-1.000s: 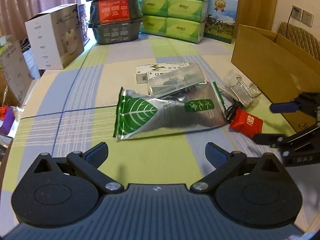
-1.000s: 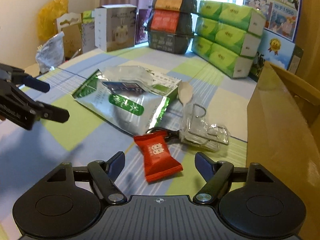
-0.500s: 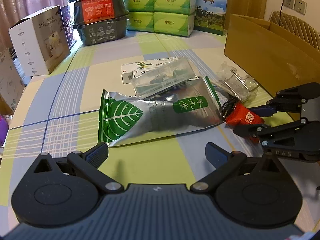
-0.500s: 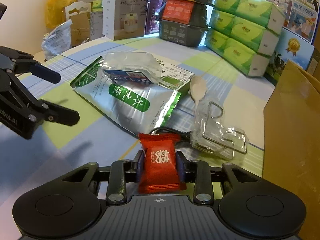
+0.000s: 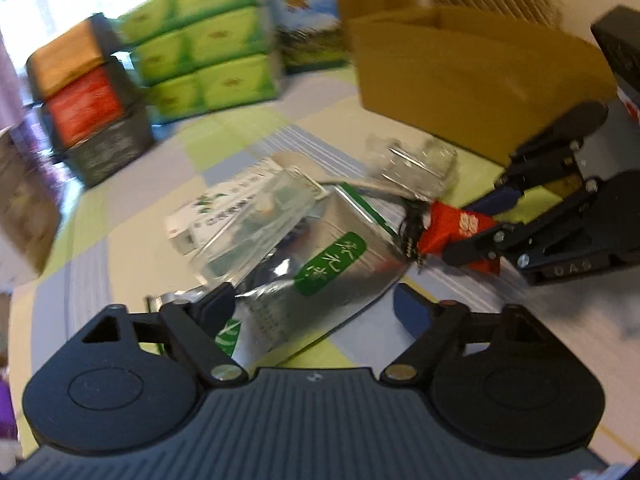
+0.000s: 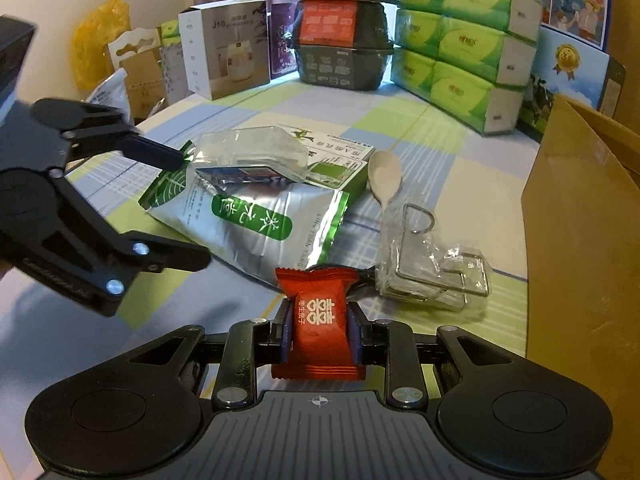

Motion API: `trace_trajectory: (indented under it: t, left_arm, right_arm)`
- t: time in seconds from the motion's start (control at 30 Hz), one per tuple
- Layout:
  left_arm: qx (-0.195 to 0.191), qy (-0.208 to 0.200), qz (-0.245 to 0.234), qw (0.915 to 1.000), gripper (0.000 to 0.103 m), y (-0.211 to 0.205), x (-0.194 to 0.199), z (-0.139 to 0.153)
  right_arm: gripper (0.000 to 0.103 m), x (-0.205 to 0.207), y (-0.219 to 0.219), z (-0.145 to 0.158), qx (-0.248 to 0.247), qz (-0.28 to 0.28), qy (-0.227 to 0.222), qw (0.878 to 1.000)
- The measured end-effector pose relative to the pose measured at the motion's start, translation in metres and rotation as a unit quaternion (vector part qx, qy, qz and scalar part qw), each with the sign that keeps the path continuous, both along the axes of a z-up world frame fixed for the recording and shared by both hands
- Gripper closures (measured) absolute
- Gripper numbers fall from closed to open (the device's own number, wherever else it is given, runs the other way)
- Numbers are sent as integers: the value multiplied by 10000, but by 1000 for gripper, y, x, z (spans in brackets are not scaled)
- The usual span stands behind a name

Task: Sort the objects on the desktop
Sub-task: 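Grasp silver-green tea bag with left tool while right tool holds candy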

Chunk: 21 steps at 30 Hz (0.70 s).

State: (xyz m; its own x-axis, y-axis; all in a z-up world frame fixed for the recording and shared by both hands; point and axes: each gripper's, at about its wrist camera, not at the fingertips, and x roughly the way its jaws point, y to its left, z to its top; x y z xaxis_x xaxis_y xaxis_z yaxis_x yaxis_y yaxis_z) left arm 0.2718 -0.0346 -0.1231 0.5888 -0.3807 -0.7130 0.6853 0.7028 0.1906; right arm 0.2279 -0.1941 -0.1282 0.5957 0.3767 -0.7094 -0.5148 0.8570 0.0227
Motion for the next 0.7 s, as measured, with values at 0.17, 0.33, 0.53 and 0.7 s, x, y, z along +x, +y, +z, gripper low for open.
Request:
trace_trajectory:
  t: [0.17, 0.33, 0.53, 0.7]
  left_arm:
    - [443, -45, -407, 9982, 21, -6, 19, -6]
    - [876, 268, -646, 9937, 22, -11, 30, -19]
    - [991, 574, -21, 9934, 50, -11, 3, -15]
    - [109, 1292, 901, 9875, 50, -1, -27, -2]
  right_arm:
    - [78, 3, -4, -2, 33, -83, 52, 9999]
    - [78, 3, -5, -4, 20, -76, 117, 9999]
    - [79, 4, -12, -3, 104, -134, 338, 9993]
    - [79, -8, -15, 3, 200, -188, 457, 9986]
